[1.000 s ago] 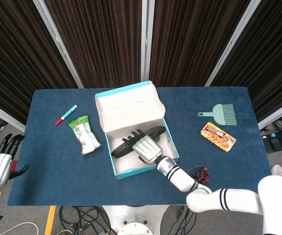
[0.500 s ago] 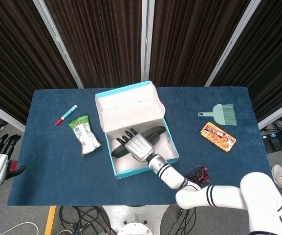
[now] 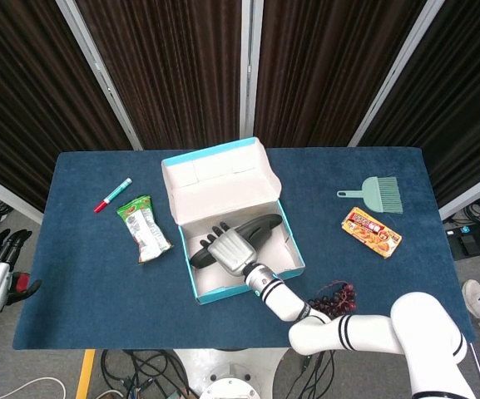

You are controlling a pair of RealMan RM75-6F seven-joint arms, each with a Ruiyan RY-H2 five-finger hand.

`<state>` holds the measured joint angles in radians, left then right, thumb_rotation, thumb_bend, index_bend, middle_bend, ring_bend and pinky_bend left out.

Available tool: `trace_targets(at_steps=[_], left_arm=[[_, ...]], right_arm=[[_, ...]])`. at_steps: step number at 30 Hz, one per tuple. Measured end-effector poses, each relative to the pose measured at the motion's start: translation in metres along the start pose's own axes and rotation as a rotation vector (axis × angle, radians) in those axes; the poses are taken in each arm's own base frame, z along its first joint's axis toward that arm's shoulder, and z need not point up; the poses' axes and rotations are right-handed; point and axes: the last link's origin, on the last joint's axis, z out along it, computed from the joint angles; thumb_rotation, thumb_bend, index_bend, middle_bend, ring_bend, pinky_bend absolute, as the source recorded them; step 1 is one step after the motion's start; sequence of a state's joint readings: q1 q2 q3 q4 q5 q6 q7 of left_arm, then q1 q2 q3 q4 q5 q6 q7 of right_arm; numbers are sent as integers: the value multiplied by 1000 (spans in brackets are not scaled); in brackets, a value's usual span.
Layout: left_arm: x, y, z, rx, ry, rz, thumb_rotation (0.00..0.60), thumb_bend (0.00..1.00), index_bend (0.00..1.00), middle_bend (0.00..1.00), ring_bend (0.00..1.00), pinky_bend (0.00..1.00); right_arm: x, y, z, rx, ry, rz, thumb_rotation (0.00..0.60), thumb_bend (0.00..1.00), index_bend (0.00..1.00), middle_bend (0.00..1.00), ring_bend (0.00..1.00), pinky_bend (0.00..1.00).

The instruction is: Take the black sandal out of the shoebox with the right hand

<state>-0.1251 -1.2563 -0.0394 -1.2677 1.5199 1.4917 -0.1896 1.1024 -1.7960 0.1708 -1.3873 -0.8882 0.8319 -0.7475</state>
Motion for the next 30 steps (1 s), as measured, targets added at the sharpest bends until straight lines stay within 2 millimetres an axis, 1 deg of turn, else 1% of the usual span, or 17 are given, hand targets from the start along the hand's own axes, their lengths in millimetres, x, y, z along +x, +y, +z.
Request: trace_targets(at_steps=[4, 6, 11, 14, 17, 21, 30], left_arm=[[-2, -1, 0, 1, -5, -1, 600, 188, 100, 106, 31, 287], [-3, -1, -1, 0, -8, -1, 600, 188, 100, 106, 31, 287], [-5, -2, -1, 2, -16, -1, 600, 188, 100, 106, 32, 287], [-6, -2, -1, 2, -16, -1, 600, 189, 100, 106, 32, 287], [-5, -2, -1, 2, -14, -2, 600, 188, 100, 106, 31, 287], [-5, -2, -1, -1, -13, -1, 600, 188, 100, 106, 31, 287], [-5, 4, 1, -15, -11, -1, 600, 188, 100, 106, 32, 287]], right_arm=[[-3, -1, 1, -6, -4, -9, 600, 369, 356, 365, 246, 285], [-4, -1, 2, -13, 0, -15, 600, 394, 422, 418, 293, 336], [-4, -2, 5, -39, 38, -32, 600, 431, 649, 595, 449, 492], [-5, -2, 6, -50, 61, -37, 600, 455, 751, 677, 521, 564], [-4, -2, 6, -56, 85, -37, 600, 470, 827, 737, 573, 618], [-1, -1, 4, -57, 122, -25, 600, 474, 872, 773, 601, 641], [20, 11, -7, -62, 240, 28, 600, 508, 886, 779, 606, 650]])
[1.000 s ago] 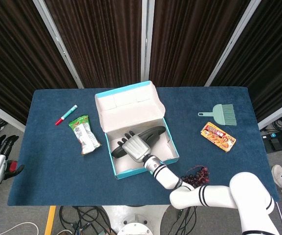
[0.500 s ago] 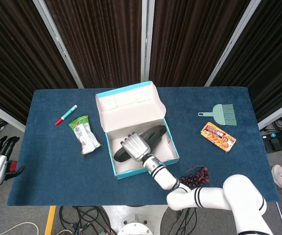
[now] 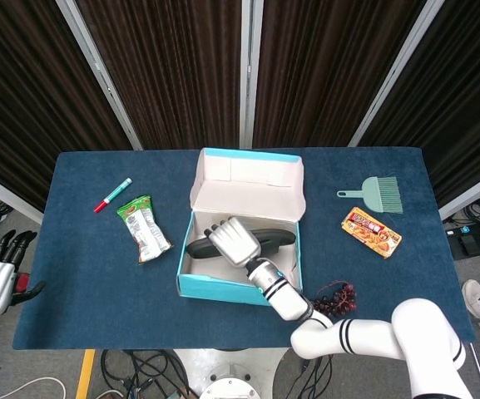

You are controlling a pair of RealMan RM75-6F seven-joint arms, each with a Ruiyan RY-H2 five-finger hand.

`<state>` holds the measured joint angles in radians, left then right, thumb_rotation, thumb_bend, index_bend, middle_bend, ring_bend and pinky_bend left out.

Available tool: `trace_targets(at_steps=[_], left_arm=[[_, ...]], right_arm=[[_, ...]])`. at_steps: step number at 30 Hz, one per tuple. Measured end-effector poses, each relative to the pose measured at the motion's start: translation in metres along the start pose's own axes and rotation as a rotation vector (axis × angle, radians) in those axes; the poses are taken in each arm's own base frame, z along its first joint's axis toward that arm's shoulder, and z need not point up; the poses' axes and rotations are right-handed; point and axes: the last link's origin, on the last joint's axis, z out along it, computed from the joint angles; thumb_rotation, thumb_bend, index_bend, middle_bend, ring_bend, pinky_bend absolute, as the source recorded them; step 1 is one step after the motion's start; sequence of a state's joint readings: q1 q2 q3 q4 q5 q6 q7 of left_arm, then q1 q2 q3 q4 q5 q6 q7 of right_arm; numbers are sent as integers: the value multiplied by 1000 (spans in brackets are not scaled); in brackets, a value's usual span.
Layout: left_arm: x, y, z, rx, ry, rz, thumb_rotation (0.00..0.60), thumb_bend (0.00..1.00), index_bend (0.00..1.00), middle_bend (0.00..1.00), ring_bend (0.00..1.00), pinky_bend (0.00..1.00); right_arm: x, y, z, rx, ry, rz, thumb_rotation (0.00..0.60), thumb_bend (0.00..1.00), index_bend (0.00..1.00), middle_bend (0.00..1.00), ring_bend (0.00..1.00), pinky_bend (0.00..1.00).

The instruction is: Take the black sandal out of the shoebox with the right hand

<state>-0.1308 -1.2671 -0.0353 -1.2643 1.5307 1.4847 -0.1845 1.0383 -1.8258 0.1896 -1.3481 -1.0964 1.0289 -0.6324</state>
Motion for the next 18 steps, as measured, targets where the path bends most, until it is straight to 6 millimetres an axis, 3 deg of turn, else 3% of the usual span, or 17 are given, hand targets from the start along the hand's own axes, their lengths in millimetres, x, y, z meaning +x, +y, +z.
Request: trace_targets(at_steps=[8, 18], left_arm=[[1, 3, 1, -3, 1, 0, 600, 188, 100, 106, 31, 288], [1, 1, 2, 0, 1, -2, 600, 188, 100, 106, 31, 288]], right_arm=[[3, 8, -2, 2, 55, 12, 600, 521, 892, 779, 606, 650], [0, 2, 0, 61, 116, 84, 600, 528, 897, 779, 606, 650]])
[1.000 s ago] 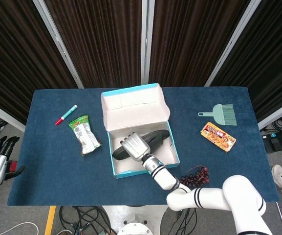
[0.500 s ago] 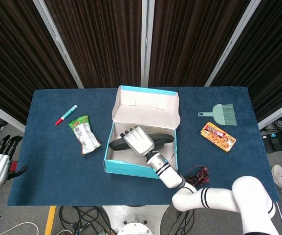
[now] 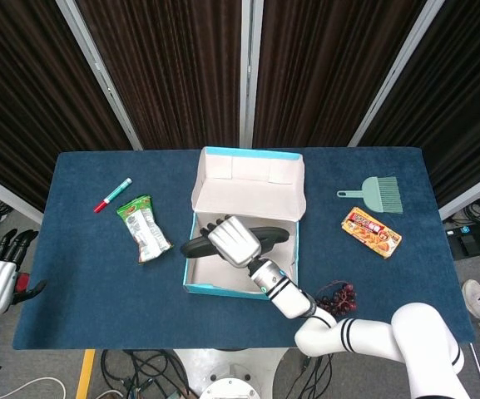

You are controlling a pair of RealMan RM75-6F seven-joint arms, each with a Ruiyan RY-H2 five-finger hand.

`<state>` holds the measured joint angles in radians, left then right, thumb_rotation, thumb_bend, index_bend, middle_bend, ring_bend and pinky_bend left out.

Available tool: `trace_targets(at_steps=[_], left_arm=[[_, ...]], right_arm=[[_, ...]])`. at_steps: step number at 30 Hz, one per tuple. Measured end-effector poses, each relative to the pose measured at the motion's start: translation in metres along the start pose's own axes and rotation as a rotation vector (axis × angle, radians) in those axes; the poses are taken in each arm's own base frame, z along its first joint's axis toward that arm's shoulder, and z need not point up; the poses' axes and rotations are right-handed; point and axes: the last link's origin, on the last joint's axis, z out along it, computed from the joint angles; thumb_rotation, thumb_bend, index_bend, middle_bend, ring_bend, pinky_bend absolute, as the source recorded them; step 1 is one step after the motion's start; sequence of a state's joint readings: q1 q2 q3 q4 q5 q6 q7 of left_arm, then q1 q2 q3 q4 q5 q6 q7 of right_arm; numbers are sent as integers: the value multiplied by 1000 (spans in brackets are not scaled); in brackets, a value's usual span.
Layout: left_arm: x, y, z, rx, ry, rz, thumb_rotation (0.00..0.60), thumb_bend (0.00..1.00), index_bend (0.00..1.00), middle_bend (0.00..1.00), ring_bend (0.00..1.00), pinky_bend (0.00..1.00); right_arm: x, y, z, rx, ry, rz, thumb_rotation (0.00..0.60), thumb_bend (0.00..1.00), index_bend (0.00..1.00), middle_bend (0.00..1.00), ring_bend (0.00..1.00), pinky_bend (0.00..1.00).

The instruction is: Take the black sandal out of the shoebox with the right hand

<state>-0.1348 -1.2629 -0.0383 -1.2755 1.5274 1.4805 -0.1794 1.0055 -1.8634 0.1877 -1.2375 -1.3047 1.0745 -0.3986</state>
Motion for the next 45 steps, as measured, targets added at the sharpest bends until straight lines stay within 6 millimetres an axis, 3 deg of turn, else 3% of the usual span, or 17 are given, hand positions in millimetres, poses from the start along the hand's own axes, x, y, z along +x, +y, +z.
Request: trace_targets(at_steps=[9, 16, 22, 26, 32, 35, 45], left_arm=[[0, 2, 1, -4, -1, 3, 600, 188, 100, 106, 32, 288], [-1, 5, 3, -14, -3, 6, 600, 188, 101, 106, 31, 288], [-4, 9, 4, -23, -8, 4, 600, 188, 100, 106, 31, 288], [-4, 12, 4, -31, -11, -2, 600, 188, 100, 106, 31, 288], [-4, 18, 5, -45, -11, -2, 600, 189, 100, 106, 31, 288], [-5, 21, 5, -53, -15, 0, 600, 188, 100, 106, 31, 288], [-12, 25, 5, -55, -36, -1, 600, 188, 100, 106, 31, 288]], right_arm=[[31, 9, 4, -7, 167, 62, 600, 538, 901, 779, 606, 650], [69, 29, -10, -32, 275, 38, 600, 529, 907, 780, 606, 650], [99, 64, -47, -119, 305, -3, 600, 525, 918, 788, 616, 655], [108, 96, -89, -228, 269, -55, 600, 524, 918, 788, 616, 655], [98, 133, -153, -407, 161, -73, 600, 521, 914, 788, 616, 655], [86, 144, -175, -480, 95, -58, 600, 520, 912, 788, 616, 655], [52, 164, -210, -582, -113, -65, 600, 517, 907, 786, 616, 655]])
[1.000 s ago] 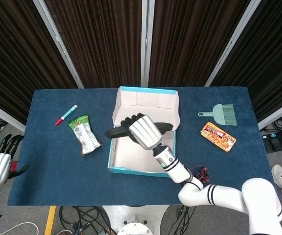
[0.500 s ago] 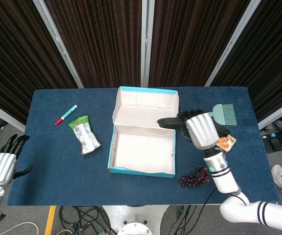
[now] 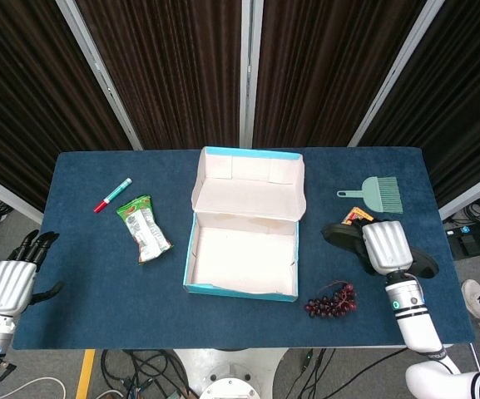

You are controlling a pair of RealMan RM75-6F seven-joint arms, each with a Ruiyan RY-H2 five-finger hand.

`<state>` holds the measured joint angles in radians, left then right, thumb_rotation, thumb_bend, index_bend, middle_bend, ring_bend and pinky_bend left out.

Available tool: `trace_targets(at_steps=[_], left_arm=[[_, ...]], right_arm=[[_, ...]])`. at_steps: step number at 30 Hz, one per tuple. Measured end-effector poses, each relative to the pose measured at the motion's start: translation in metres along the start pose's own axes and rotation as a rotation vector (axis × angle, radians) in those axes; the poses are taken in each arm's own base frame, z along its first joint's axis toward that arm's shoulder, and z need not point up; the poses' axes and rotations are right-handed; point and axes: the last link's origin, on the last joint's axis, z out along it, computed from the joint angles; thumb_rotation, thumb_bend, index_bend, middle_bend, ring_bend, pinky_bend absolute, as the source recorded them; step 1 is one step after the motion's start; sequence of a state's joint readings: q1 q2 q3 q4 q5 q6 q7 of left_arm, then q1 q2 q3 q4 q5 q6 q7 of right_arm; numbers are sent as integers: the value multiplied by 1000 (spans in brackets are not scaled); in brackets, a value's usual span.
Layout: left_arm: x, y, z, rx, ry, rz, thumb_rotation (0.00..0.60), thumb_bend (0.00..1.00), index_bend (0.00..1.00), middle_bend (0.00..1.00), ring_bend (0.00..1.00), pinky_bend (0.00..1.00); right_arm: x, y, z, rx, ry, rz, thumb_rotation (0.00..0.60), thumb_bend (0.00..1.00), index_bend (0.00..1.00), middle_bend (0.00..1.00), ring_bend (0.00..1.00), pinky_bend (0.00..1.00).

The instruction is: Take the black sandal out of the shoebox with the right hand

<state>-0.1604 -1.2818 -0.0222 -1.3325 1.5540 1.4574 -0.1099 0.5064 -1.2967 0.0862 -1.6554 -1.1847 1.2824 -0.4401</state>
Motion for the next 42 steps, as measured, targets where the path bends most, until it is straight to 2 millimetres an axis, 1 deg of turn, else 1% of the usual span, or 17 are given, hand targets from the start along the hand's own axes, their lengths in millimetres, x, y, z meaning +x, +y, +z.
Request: trace_targets(at_steps=[8, 12, 15, 16, 18, 19, 22, 23, 24, 25, 26, 29, 34, 37, 40, 42], left_arm=[[1, -5, 0, 15, 2, 8, 600, 188, 101, 106, 31, 288], [0, -5, 0, 17, -2, 14, 600, 188, 100, 106, 31, 288], [-2, -5, 0, 20, -11, 16, 600, 188, 100, 106, 31, 288], [-3, -5, 0, 21, -15, 17, 600, 188, 100, 106, 31, 288], [-5, -6, 0, 24, -22, 19, 600, 188, 100, 106, 31, 288], [-6, -6, 0, 25, -24, 20, 600, 188, 100, 106, 31, 288], [-6, -6, 0, 25, -24, 24, 600, 188, 100, 106, 31, 288], [-5, -7, 0, 25, -22, 25, 600, 188, 100, 106, 31, 288], [-5, -7, 1, 25, -21, 25, 600, 188, 100, 106, 31, 288], [-4, -6, 1, 24, -19, 24, 600, 188, 100, 106, 31, 288], [-4, -6, 1, 23, -17, 23, 600, 188, 100, 106, 31, 288], [-3, -5, 1, 21, -13, 22, 600, 189, 100, 106, 31, 288], [-2, -2, 1, 15, -8, 23, 600, 188, 100, 106, 32, 288], [-1, -1, 1, 12, -1, 22, 600, 188, 100, 106, 32, 288], [0, 1, 1, 10, 3, 24, 600, 189, 100, 106, 32, 288], [0, 2, 1, 7, 7, 24, 600, 189, 100, 106, 31, 288]], right_arm=[[-27, 11, 0, -42, -79, 23, 600, 501, 901, 786, 616, 655], [-38, 9, 8, -44, -99, 53, 600, 443, 882, 786, 614, 644], [-44, 4, 16, -30, -120, 78, 600, 398, 845, 780, 595, 614], [-45, 2, 19, -25, -127, 83, 600, 381, 808, 760, 569, 585], [-49, -2, 24, -16, -149, 88, 600, 327, 669, 663, 465, 487], [-51, -3, 26, -13, -161, 90, 600, 284, 556, 576, 375, 413], [-55, -5, 32, -13, -206, 103, 600, 177, 262, 345, 137, 202], [-54, -5, 35, -17, -216, 111, 600, 121, 136, 237, 57, 103], [-53, -5, 37, -18, -217, 117, 600, 73, 54, 159, 13, 41], [-51, -5, 38, -18, -214, 124, 600, 32, 7, 97, 0, 7], [-48, -5, 40, -15, -204, 136, 600, 10, 0, 63, 0, 0], [-38, -7, 43, -1, -149, 176, 600, 0, 0, 22, 0, 0], [-16, -7, 39, 38, -25, 185, 600, 0, 0, 13, 0, 0], [-2, -4, 29, 58, 40, 175, 600, 11, 0, 11, 0, 0], [9, -2, 13, 78, 94, 159, 600, 43, 0, 11, 0, 0], [13, 0, -1, 93, 122, 140, 600, 54, 0, 9, 0, 0]])
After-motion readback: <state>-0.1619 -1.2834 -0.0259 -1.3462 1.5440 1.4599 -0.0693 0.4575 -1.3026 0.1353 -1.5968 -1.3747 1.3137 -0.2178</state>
